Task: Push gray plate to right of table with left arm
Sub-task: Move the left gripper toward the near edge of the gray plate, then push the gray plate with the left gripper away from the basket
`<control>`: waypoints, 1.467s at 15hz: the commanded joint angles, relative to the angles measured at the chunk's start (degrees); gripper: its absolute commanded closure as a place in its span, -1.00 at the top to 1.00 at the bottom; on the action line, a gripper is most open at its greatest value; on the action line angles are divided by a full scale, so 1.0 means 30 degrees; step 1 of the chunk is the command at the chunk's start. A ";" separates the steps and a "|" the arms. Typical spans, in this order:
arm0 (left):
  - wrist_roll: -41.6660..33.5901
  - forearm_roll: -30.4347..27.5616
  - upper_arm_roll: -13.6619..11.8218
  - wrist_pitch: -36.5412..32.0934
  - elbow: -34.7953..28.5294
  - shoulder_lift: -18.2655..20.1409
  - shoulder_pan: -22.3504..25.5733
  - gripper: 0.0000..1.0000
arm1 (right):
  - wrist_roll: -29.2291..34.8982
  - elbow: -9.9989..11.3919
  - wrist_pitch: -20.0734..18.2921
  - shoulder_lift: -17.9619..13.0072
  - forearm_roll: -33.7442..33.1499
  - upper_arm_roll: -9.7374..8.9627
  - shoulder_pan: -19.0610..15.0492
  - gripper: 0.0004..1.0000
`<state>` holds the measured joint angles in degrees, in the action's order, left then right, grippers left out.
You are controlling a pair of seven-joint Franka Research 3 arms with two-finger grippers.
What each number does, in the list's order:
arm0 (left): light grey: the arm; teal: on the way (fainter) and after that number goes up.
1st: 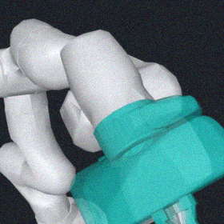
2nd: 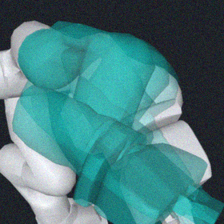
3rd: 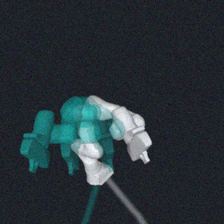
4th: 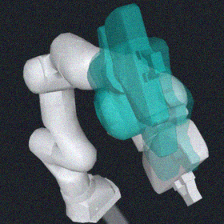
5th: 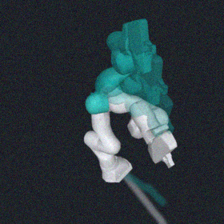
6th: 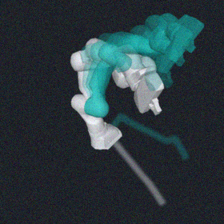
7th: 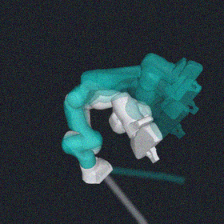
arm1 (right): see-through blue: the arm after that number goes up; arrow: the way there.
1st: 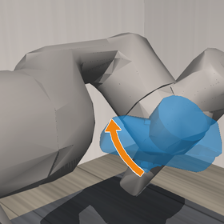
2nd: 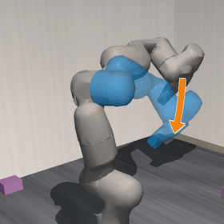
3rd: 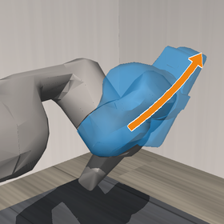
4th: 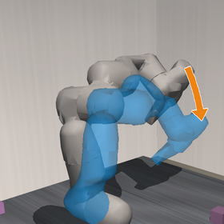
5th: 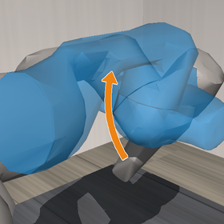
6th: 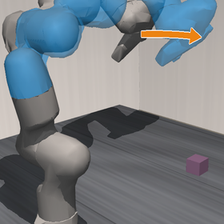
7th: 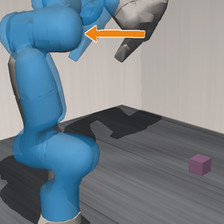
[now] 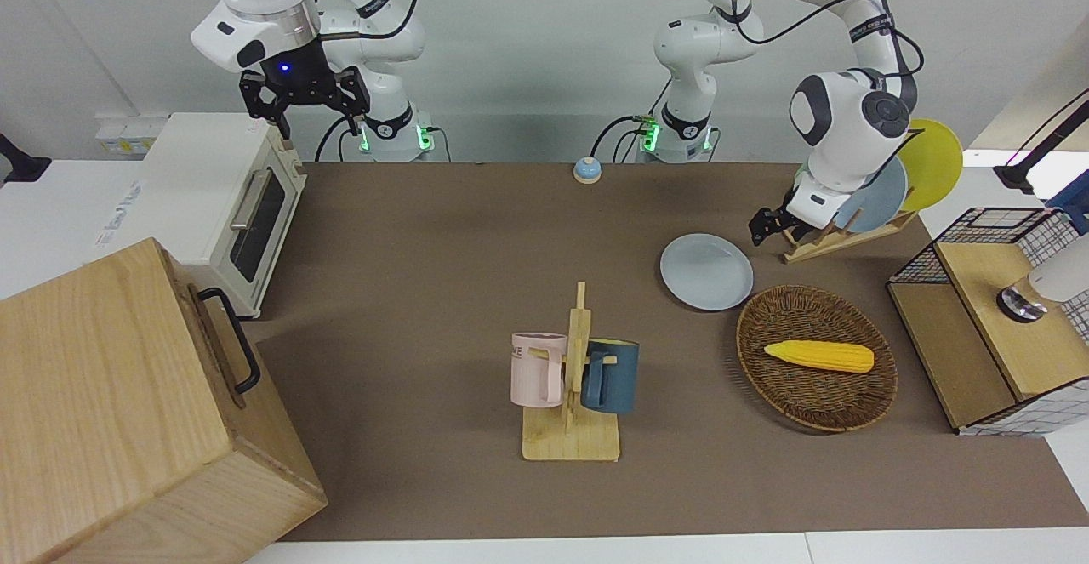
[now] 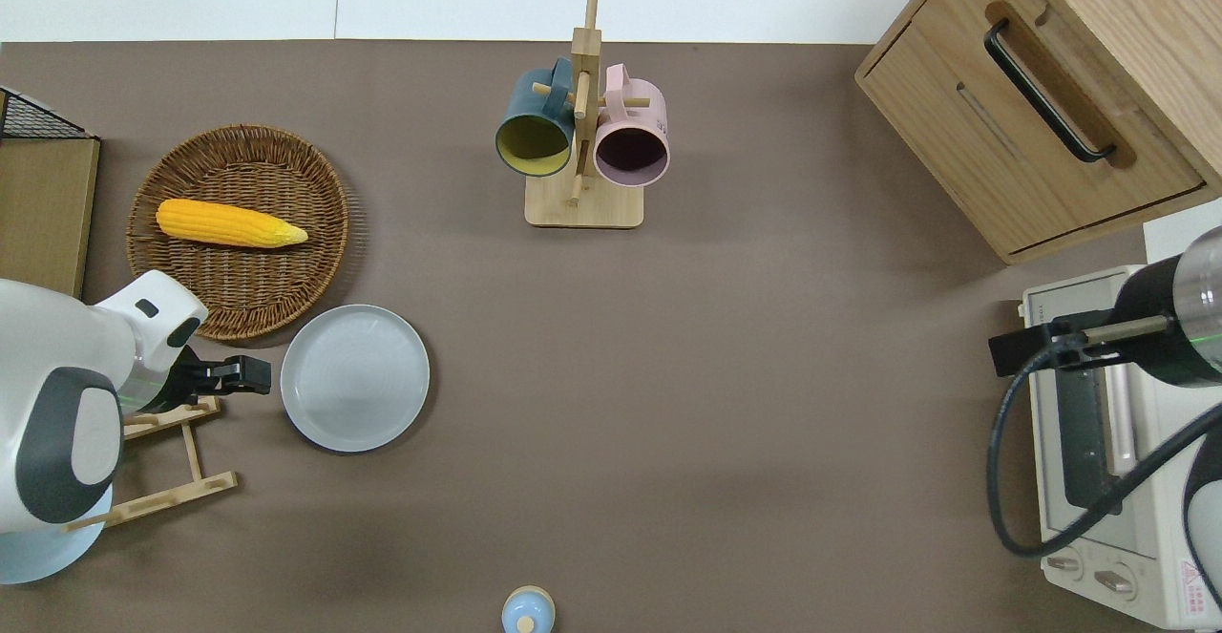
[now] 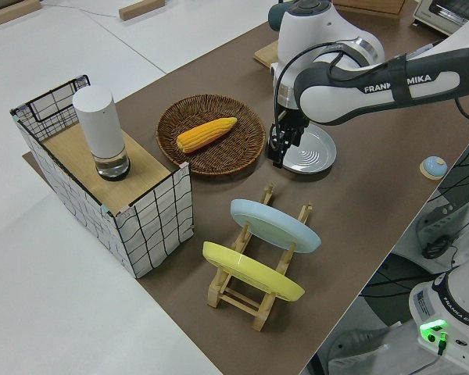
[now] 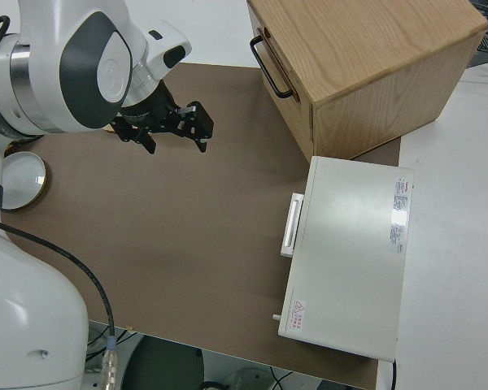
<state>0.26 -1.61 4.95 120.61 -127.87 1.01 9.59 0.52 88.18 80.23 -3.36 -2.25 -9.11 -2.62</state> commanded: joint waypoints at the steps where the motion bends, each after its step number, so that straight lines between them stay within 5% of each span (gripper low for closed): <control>1: -0.0438 -0.1363 0.0108 0.3503 -0.2462 -0.0188 0.0172 0.77 | -0.0144 0.0078 -0.0229 -0.0199 0.0017 -0.0099 -0.0153 0.99; 7: -0.0438 -0.1514 0.0167 0.4534 -0.3049 -0.1039 -0.0150 0.59 | -0.0144 0.0078 -0.0229 -0.0199 -0.0012 -0.0099 -0.0153 0.99; 11: -0.0174 -0.1660 0.0430 0.4564 -0.3051 -0.1068 -0.0441 -0.26 | -0.0144 0.0078 -0.0229 -0.0199 0.0017 -0.0099 -0.0153 0.99; 13: -0.0261 -0.1895 0.0431 0.4505 -0.3051 -0.1068 -0.0648 -0.94 | -0.0144 0.0078 -0.0229 -0.0199 -0.0012 -0.0099 -0.0153 0.99; 22: 0.0466 -0.1924 0.0431 0.4242 -0.3021 -0.1097 -0.1788 -1.00 | -0.0144 0.0078 -0.0229 -0.0199 -0.0011 -0.0099 -0.0153 0.99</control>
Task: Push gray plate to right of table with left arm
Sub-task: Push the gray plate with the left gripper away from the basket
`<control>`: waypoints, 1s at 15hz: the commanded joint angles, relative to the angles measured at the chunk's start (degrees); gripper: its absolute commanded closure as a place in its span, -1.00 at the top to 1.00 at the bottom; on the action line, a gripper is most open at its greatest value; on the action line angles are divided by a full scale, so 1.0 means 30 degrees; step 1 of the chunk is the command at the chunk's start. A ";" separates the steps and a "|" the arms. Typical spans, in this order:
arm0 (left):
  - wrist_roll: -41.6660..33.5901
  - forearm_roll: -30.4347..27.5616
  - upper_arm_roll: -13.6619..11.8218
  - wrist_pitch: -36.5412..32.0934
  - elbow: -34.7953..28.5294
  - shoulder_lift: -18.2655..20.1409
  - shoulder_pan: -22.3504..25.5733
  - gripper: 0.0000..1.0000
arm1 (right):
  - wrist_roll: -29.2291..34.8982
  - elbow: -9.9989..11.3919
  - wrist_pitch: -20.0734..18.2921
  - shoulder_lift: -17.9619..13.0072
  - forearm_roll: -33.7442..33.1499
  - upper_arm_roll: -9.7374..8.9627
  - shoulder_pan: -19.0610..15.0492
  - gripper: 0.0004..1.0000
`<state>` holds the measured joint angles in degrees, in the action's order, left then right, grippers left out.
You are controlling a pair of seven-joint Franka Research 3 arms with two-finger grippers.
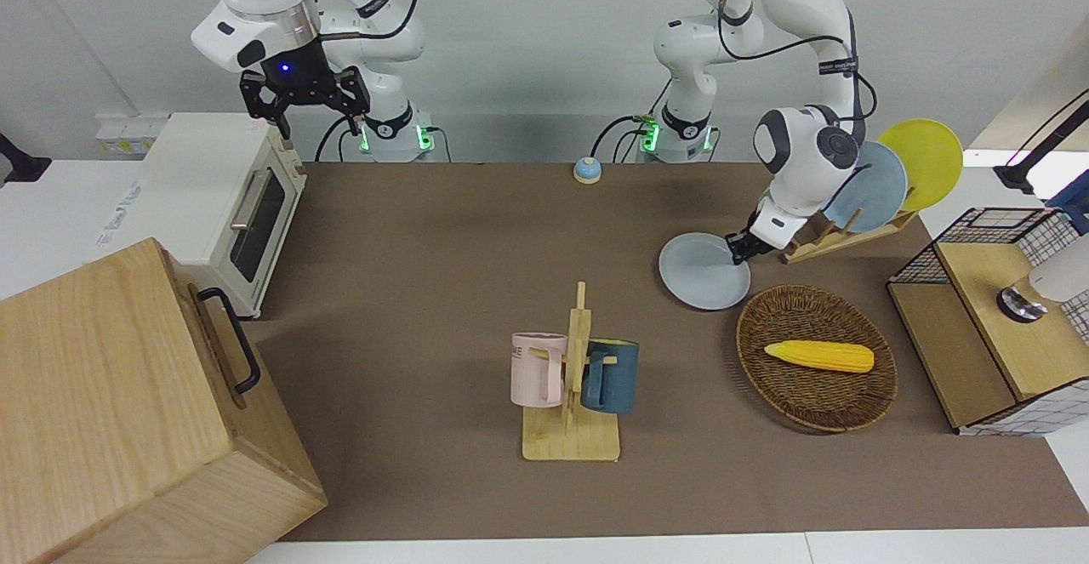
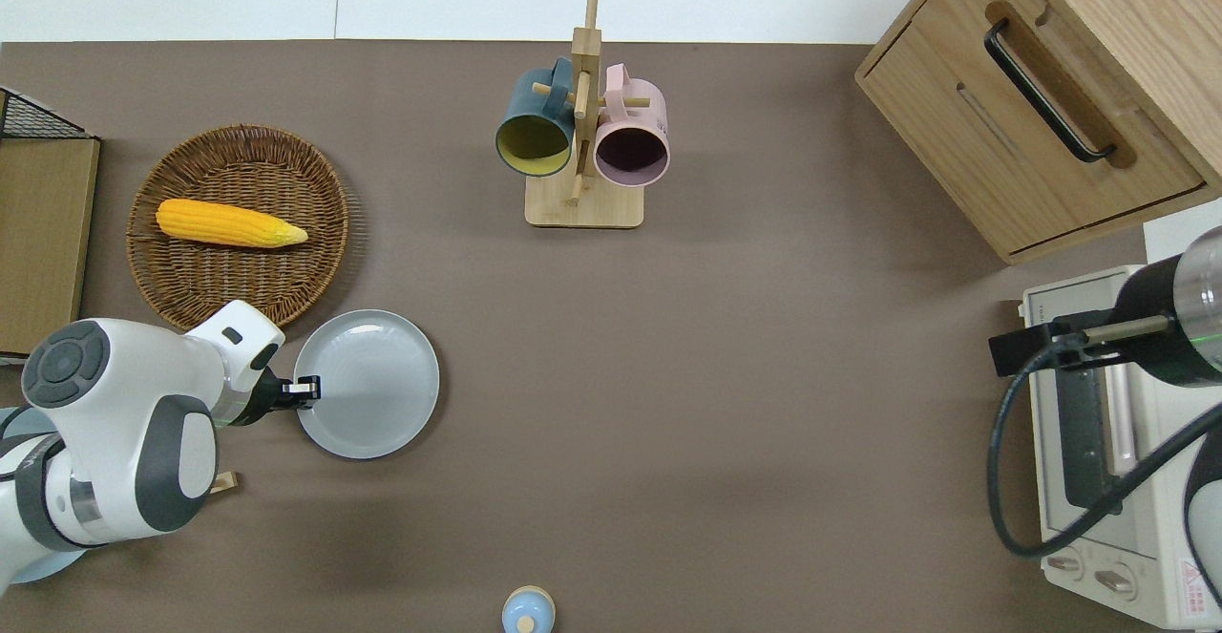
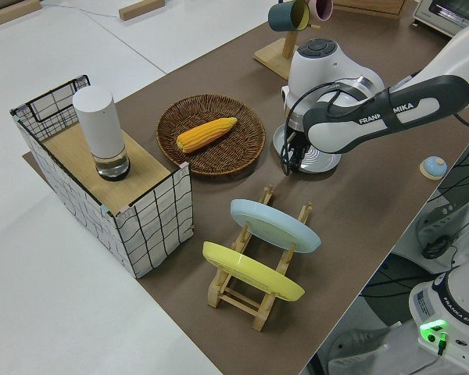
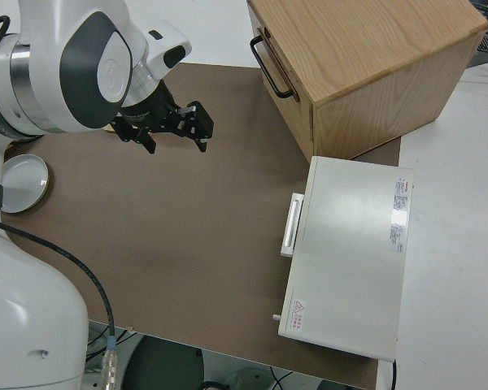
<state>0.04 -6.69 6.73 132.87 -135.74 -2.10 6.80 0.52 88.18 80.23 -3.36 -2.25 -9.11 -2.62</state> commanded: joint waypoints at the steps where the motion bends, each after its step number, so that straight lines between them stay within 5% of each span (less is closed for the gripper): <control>1: 0.0949 -0.0229 -0.0163 0.0152 -0.0399 -0.0061 -0.1150 -1.00 | -0.0144 0.0078 -0.0229 -0.0199 0.0017 -0.0099 -0.0153 0.99; 6: 0.5428 -0.1079 -0.0163 0.0152 -0.0399 -0.0032 -0.4488 -1.00 | -0.0144 0.0078 -0.0229 -0.0199 0.0017 -0.0099 -0.0153 0.99; 15: 0.9156 -0.4474 -0.0134 0.0532 -0.0312 -0.0002 -0.8971 -1.00 | -0.0144 0.0078 -0.0229 -0.0199 0.0018 -0.0099 -0.0153 0.99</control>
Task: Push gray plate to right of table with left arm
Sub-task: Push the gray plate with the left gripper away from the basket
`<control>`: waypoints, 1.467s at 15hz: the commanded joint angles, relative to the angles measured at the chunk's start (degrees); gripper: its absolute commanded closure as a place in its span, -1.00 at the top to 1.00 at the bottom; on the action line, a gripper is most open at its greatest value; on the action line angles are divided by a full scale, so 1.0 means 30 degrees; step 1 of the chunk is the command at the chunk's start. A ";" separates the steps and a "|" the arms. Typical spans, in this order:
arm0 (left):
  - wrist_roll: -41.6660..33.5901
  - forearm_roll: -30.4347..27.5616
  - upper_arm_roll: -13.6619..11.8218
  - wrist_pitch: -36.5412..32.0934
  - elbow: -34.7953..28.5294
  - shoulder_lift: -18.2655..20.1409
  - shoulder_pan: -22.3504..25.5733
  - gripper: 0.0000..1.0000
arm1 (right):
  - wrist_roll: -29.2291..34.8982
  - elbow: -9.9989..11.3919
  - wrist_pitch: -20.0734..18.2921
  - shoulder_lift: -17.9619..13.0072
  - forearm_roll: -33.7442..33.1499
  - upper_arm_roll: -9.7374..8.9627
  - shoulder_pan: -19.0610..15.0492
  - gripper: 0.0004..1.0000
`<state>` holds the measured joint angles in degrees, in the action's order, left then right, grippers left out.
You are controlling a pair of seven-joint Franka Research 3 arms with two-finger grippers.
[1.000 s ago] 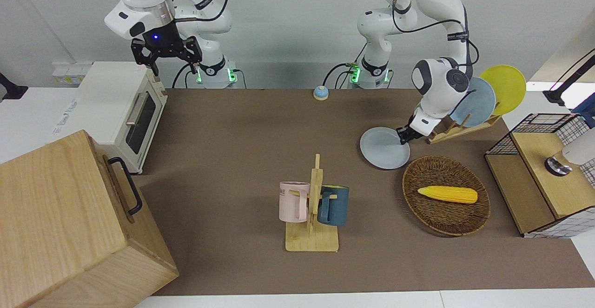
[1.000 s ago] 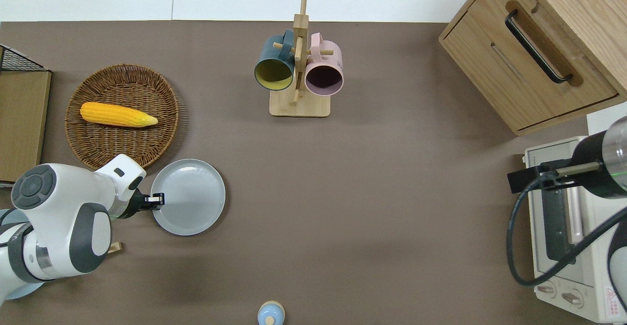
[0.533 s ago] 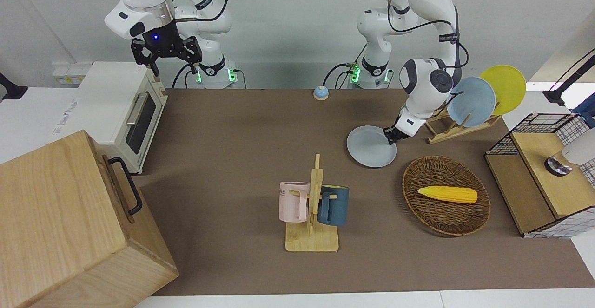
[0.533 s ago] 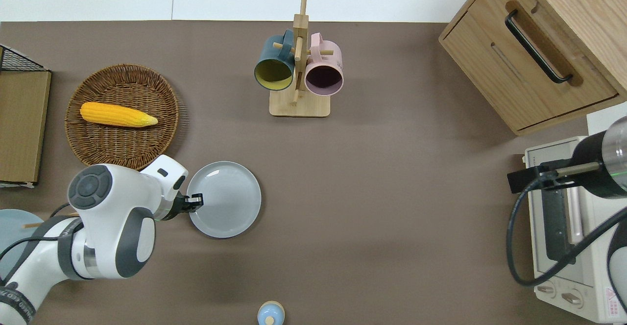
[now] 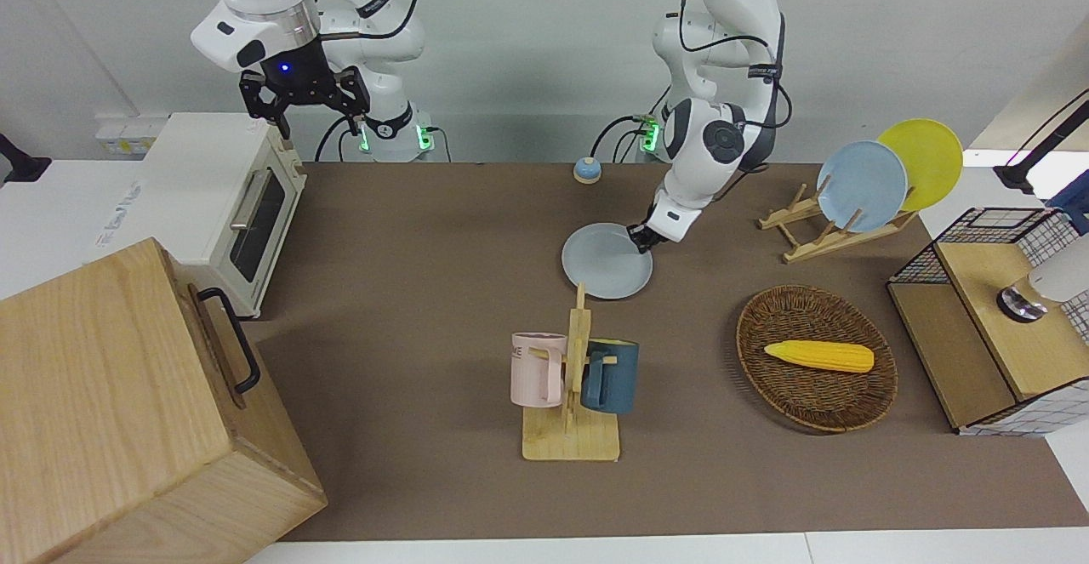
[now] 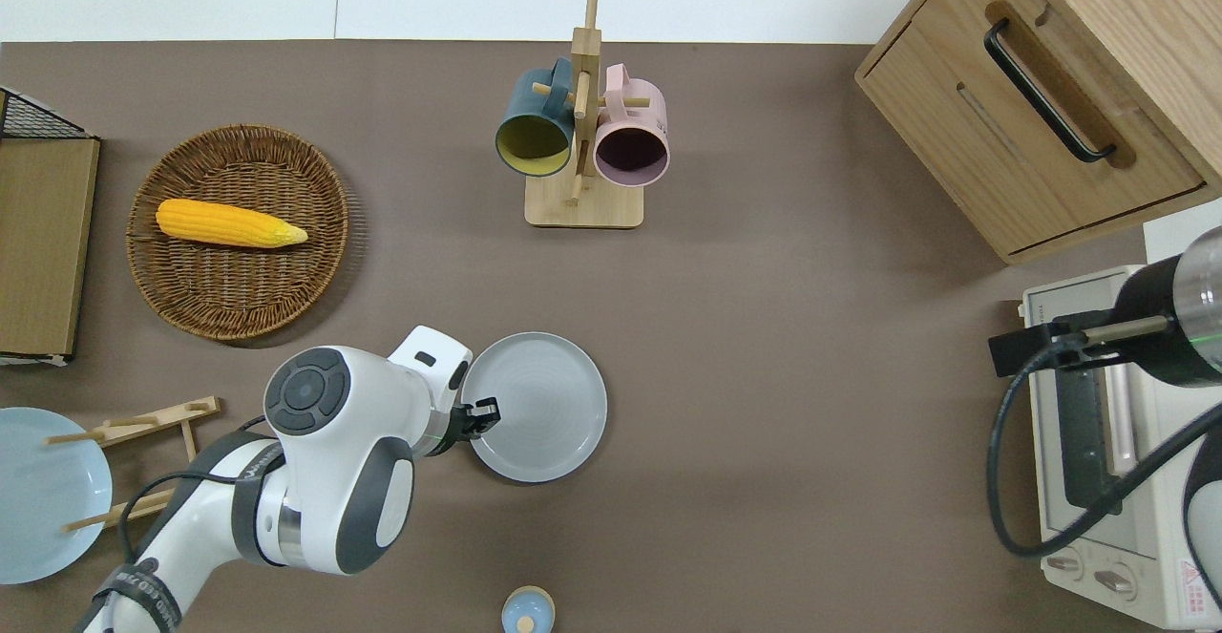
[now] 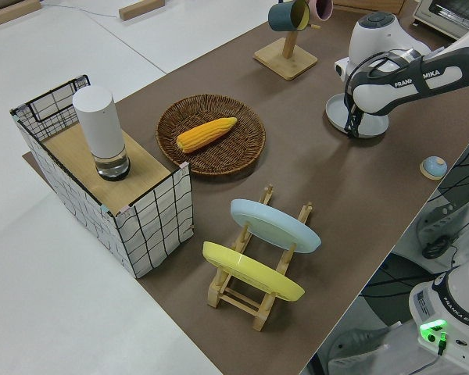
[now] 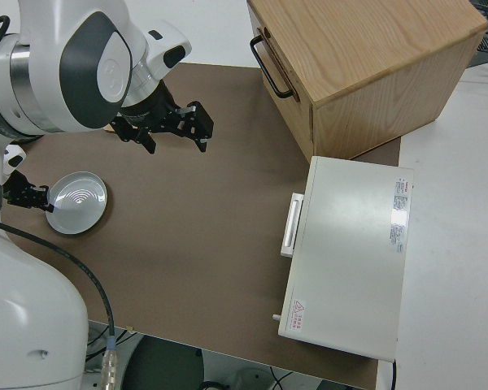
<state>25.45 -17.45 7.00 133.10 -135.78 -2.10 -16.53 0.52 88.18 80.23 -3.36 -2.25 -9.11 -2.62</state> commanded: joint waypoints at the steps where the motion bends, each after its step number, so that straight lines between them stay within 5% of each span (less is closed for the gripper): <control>1: 0.0977 -0.1327 -0.0225 0.0691 -0.0295 -0.0002 -0.1606 -1.00 | -0.0144 0.0078 -0.0229 -0.0199 0.0018 -0.0099 -0.0153 0.99; 13: 0.6425 -0.2415 -0.0225 0.5581 -0.0120 -0.1524 -0.6764 -1.00 | -0.0144 0.0078 -0.0229 -0.0199 0.0018 -0.0099 -0.0153 0.99; 22: 0.8743 -0.2386 -0.0051 0.5878 0.1023 -0.2052 -0.8231 -1.00 | -0.0144 0.0078 -0.0229 -0.0199 -0.0012 -0.0099 -0.0153 0.99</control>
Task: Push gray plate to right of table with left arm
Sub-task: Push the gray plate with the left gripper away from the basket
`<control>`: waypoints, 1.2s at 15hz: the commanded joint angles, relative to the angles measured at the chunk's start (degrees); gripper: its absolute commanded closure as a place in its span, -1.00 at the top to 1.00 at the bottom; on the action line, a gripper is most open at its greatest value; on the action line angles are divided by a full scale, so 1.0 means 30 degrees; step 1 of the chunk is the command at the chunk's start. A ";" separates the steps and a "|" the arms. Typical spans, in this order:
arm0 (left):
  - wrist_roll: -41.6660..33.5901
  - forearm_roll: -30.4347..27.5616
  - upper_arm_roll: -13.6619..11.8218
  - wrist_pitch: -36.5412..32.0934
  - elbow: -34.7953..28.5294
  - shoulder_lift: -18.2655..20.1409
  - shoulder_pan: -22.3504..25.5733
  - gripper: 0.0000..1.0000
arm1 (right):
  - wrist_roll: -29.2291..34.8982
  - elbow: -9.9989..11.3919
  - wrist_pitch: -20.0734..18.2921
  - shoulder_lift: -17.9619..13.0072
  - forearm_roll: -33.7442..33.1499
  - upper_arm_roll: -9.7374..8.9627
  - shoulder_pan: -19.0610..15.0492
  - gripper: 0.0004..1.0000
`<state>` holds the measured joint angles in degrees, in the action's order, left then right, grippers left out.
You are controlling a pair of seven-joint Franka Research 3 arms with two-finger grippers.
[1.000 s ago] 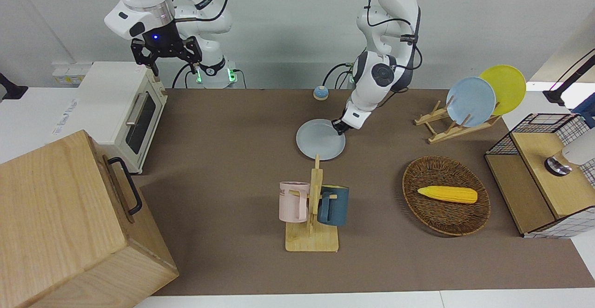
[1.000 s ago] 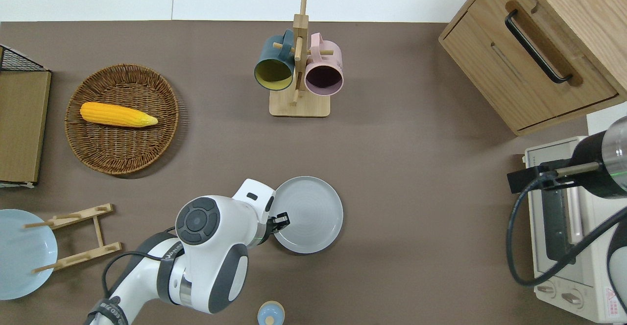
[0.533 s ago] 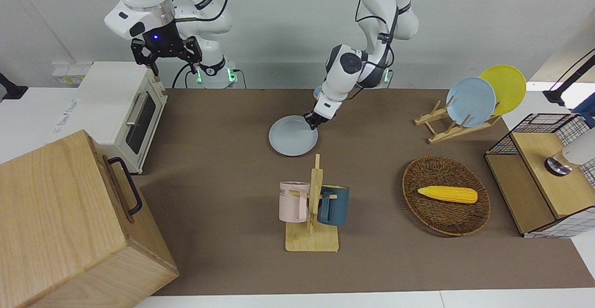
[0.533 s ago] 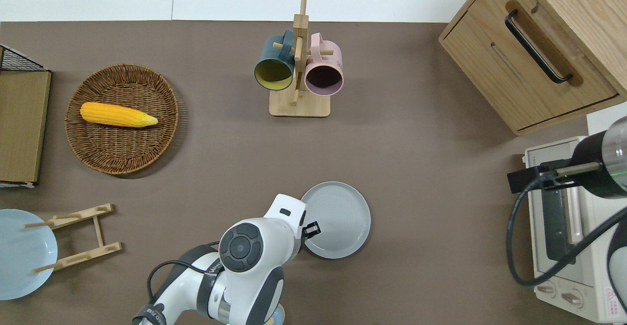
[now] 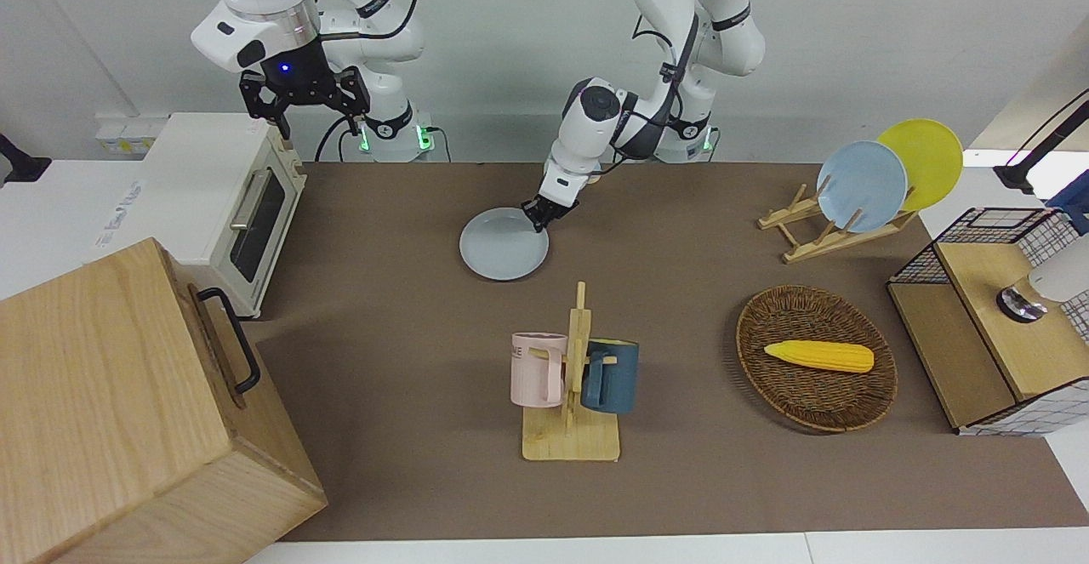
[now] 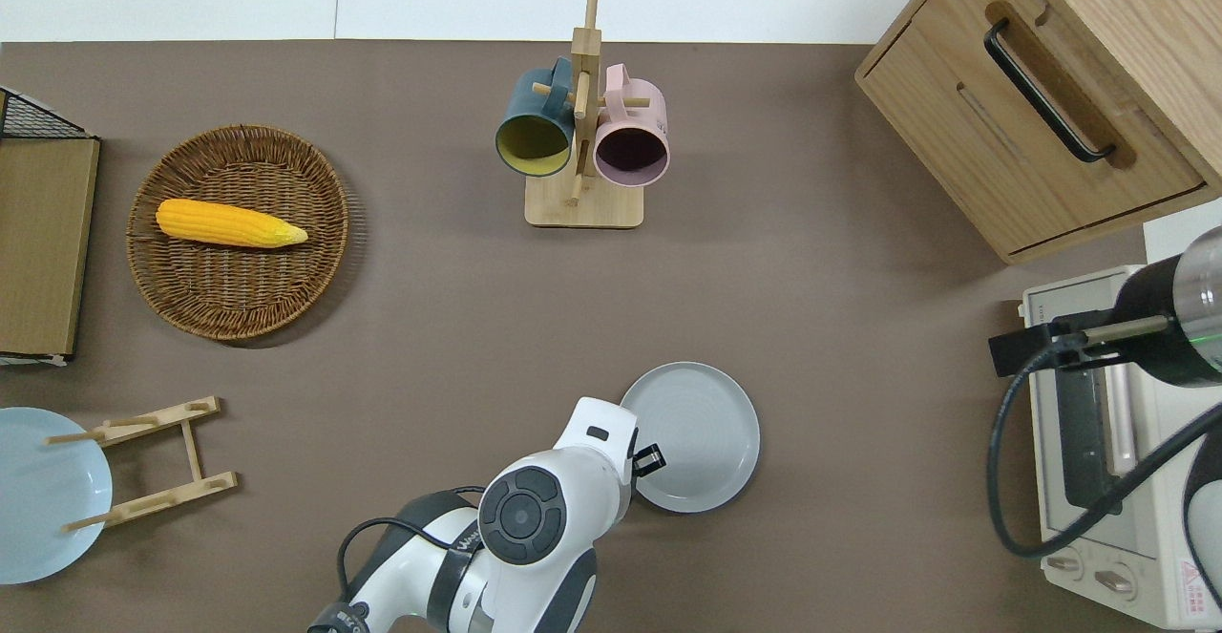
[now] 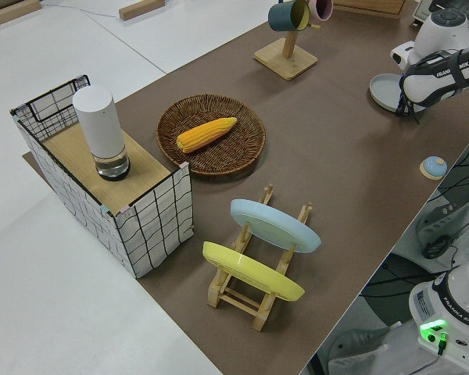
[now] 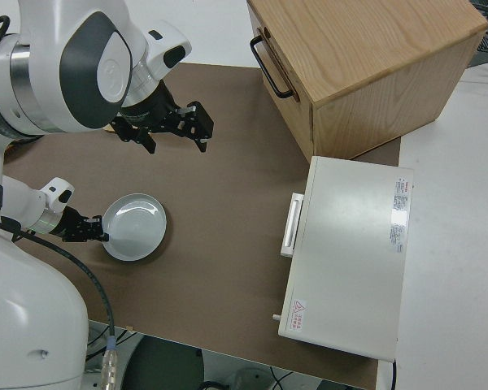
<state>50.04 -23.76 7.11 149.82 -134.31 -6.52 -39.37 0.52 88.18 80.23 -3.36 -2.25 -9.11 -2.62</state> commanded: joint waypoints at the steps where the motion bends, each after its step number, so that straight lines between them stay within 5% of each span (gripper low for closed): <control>1: 0.0546 -0.0284 0.0061 0.0333 0.0648 -0.0669 -0.0645 -1.00 | -0.0144 0.0078 -0.0229 -0.0199 0.0017 -0.0099 -0.0153 0.99; 8: 0.0868 -0.0225 0.0414 0.0861 0.1030 -0.1080 -0.0909 -0.96 | -0.0144 0.0078 -0.0229 -0.0199 0.0018 -0.0099 -0.0153 0.99; 9: 0.0839 -0.0138 0.0414 0.0861 0.1059 -0.1080 -0.0909 -0.41 | -0.0144 0.0078 -0.0229 -0.0199 0.0018 -0.0099 -0.0153 0.99; 10: 0.0781 -0.0050 0.0414 0.0861 0.1089 -0.1080 -0.0909 0.57 | -0.0144 0.0078 -0.0229 -0.0199 0.0018 -0.0099 -0.0153 0.99; 11: 0.0722 0.0038 0.0414 0.0832 0.1089 -0.1080 -0.0909 0.97 | -0.0144 0.0078 -0.0229 -0.0199 0.0018 -0.0099 -0.0153 0.99; 16: 0.0604 0.1588 0.0180 -0.0277 0.1263 -0.0583 -0.0704 0.98 | -0.0144 0.0078 -0.0229 -0.0199 0.0017 -0.0099 -0.0153 0.99; 18: -0.0239 0.3105 0.0005 -0.2496 0.1586 0.0175 -0.0268 0.98 | -0.0144 0.0078 -0.0229 -0.0199 0.0017 -0.0099 -0.0153 0.99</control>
<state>51.67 -20.11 8.46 150.12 -131.11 -8.63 -41.07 0.52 88.18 80.23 -3.36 -2.25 -9.11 -2.62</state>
